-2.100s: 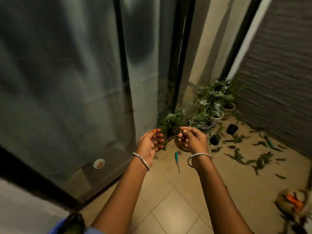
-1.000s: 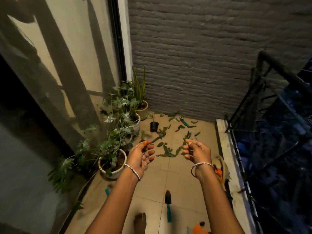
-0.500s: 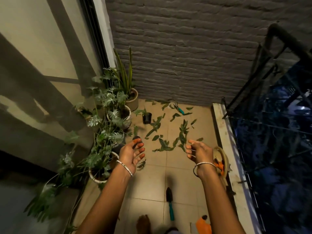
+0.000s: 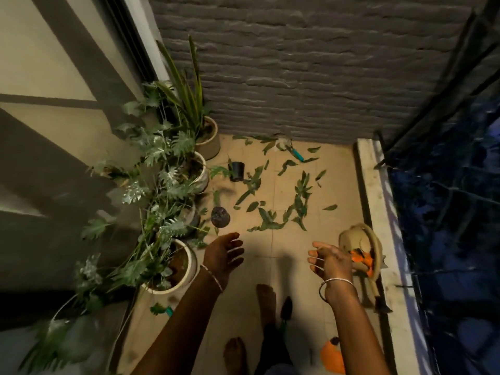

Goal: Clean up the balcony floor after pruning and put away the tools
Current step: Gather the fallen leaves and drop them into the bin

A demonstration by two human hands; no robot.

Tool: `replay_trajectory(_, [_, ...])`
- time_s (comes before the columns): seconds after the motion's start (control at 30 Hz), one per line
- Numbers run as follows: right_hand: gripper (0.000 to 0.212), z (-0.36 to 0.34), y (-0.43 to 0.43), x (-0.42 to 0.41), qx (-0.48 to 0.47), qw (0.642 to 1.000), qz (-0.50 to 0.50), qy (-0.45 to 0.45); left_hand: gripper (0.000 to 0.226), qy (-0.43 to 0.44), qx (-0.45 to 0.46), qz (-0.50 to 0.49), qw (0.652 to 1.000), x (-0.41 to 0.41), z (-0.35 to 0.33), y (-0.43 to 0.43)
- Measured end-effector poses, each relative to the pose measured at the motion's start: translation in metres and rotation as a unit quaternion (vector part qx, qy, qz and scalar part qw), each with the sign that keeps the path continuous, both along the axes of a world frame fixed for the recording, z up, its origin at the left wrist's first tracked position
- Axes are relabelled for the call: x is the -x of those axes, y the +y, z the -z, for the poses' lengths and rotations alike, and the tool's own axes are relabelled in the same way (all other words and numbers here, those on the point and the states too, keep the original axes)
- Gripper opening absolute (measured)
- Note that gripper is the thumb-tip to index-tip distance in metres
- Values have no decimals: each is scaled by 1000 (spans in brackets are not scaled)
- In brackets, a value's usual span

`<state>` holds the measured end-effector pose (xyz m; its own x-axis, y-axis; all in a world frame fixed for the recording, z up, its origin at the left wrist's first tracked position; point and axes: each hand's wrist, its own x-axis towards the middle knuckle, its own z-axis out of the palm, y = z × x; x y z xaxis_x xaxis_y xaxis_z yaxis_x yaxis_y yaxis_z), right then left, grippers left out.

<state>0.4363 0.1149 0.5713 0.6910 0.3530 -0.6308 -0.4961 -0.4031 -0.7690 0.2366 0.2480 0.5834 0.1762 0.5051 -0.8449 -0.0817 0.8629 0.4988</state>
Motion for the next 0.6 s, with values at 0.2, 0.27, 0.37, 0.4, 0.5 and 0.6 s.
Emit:
replay_trajectory(0.2, [18,75,74,-17,40,992,-110,35,23,69,22,-30,997,-24,54,37])
replay_trajectory(0.27, [16,102,100,-19,55,988,-142,28,22,82,28,-50,995,-31,81,53])
replay_trajectory(0.37, [17,149,136,-18,66,981,-182,18,20,98,39,-76,992,-35,129,75])
replay_trajectory(0.4, [18,171,149,-16,69,979,-193,14,20,100,45,-85,990,-35,149,81])
replay_trajectory(0.5, [16,238,178,-11,79,972,-220,-3,23,100,55,-106,988,-31,215,91])
replay_trajectory(0.6, [17,307,203,-5,88,961,-260,-33,21,47,56,-126,989,-26,280,96])
